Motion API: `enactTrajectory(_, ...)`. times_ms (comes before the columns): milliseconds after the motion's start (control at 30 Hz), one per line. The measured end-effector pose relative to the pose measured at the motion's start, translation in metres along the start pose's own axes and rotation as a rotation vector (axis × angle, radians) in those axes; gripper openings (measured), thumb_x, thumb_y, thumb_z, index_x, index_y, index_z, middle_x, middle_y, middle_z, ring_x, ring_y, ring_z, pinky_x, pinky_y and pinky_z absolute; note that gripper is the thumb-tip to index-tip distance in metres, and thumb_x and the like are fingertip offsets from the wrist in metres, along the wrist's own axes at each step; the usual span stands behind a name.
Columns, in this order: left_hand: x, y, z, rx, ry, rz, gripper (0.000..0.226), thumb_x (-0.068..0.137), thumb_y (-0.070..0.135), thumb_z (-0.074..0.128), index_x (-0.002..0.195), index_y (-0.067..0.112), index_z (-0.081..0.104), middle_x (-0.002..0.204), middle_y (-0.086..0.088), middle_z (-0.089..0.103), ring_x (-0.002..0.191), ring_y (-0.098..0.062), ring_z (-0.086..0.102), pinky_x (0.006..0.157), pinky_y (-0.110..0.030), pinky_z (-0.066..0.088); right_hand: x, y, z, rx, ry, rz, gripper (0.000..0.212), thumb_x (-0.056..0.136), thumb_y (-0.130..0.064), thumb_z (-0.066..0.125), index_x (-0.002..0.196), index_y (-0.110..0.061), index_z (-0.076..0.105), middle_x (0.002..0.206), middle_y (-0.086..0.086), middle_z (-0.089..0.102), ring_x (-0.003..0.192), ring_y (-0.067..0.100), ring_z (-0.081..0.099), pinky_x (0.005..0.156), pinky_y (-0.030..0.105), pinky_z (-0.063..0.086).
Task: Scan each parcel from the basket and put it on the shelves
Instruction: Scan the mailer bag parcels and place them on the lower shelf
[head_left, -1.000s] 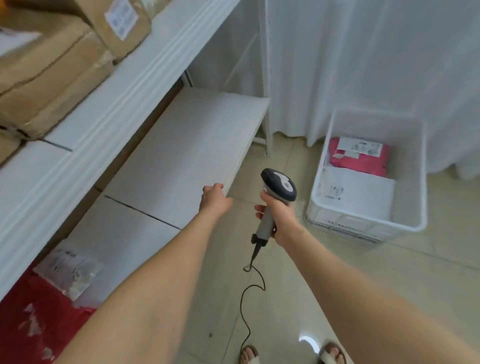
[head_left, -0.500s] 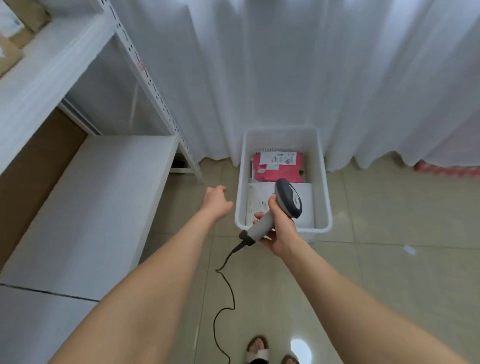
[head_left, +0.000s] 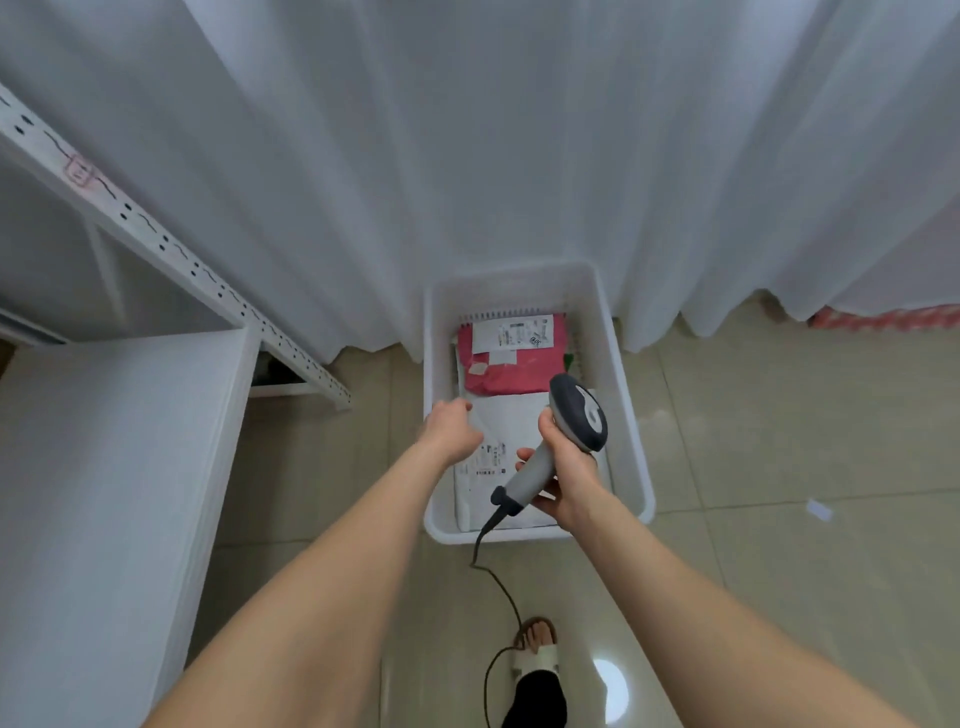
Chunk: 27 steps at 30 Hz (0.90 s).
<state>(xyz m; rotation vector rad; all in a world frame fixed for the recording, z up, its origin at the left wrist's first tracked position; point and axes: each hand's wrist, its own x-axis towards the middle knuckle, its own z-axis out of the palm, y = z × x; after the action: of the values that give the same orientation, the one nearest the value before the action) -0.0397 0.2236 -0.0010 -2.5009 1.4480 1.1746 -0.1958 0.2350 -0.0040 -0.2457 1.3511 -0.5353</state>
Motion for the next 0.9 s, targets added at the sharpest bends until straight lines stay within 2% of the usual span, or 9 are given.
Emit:
enactTrajectory(167, 0.078, 0.006, 0.033, 0.068, -0.059, 0.025, 0.058, 0.089, 0.011, 0.056, 0.144, 0.008, 0.037, 0.147, -0.012, 0.040, 0.130, -0.028, 0.045, 0.104, -0.038, 0.041, 0.073, -0.009, -0.013, 0.051, 0.061, 0.014, 0.039, 0.084, -0.047, 0.071, 0.103, -0.015, 0.059, 0.083, 0.008, 0.069, 0.084, 0.022, 0.065, 0.064, 0.037, 0.055)
enactTrajectory(367, 0.190, 0.006, 0.098, 0.150, -0.096, 0.000, 0.060, 0.086, 0.015, 0.061, 0.141, 0.007, 0.038, 0.144, -0.013, 0.041, 0.128, -0.029, 0.045, 0.101, -0.035, 0.042, 0.188, -0.006, -0.036, 0.063, 0.133, 0.010, 0.030, 0.086, -0.042, 0.071, 0.091, -0.015, 0.060, 0.078, 0.009, 0.068, 0.073, 0.020, 0.068, 0.074, 0.039, 0.057)
enactTrajectory(533, 0.285, 0.001, 0.154, 0.162, -0.154, -0.047, 0.072, 0.080, 0.022, 0.074, 0.139, 0.004, 0.036, 0.142, -0.013, 0.045, 0.126, -0.028, 0.048, 0.100, -0.037, 0.043, 0.284, 0.000, -0.058, 0.049, 0.116, 0.006, 0.026, 0.088, -0.033, 0.069, 0.100, -0.011, 0.061, 0.072, 0.010, 0.068, 0.060, 0.020, 0.067, 0.064, 0.033, 0.056)
enactTrajectory(667, 0.345, 0.000, 0.187, 0.246, -0.191, -0.054, 0.087, 0.075, 0.034, 0.080, 0.140, 0.003, 0.031, 0.142, -0.014, 0.042, 0.128, -0.030, 0.043, 0.102, -0.040, 0.042, 0.347, 0.005, -0.073, 0.054, 0.107, 0.016, 0.021, 0.088, -0.028, 0.069, 0.095, -0.009, 0.061, 0.065, 0.009, 0.067, 0.058, 0.021, 0.068, 0.060, 0.030, 0.057)
enactTrajectory(767, 0.381, -0.004, 0.206, 0.330, -0.191, -0.061, 0.101, 0.071, 0.044, 0.080, 0.144, 0.002, 0.024, 0.148, -0.016, 0.034, 0.136, -0.032, 0.033, 0.108, -0.047, 0.035, 0.378, 0.011, -0.083, 0.050, 0.077, 0.029, 0.022, 0.087, -0.028, 0.069, 0.094, -0.009, 0.062, 0.060, 0.007, 0.067, 0.055, 0.020, 0.069, 0.054, 0.028, 0.055)
enactTrajectory(833, 0.396, -0.009, 0.217, 0.417, -0.211, -0.076, 0.112, 0.069, 0.050, 0.079, 0.148, 0.003, 0.015, 0.154, -0.017, 0.024, 0.142, -0.032, 0.022, 0.114, -0.052, 0.024, 0.392, 0.015, -0.089, 0.042, 0.068, 0.041, 0.023, 0.087, -0.029, 0.070, 0.096, -0.008, 0.062, 0.059, 0.006, 0.068, 0.055, 0.020, 0.069, 0.053, 0.027, 0.055)
enactTrajectory(900, 0.402, -0.014, 0.224, 0.515, -0.224, -0.081, 0.112, 0.068, 0.054, 0.078, 0.148, 0.005, 0.019, 0.153, -0.015, 0.025, 0.142, -0.032, 0.024, 0.114, -0.055, 0.018, 0.401, 0.019, -0.095, 0.033, 0.063, 0.048, 0.023, 0.086, -0.029, 0.070, 0.095, -0.009, 0.062, 0.059, 0.006, 0.068, 0.056, 0.020, 0.070, 0.053, 0.028, 0.054)
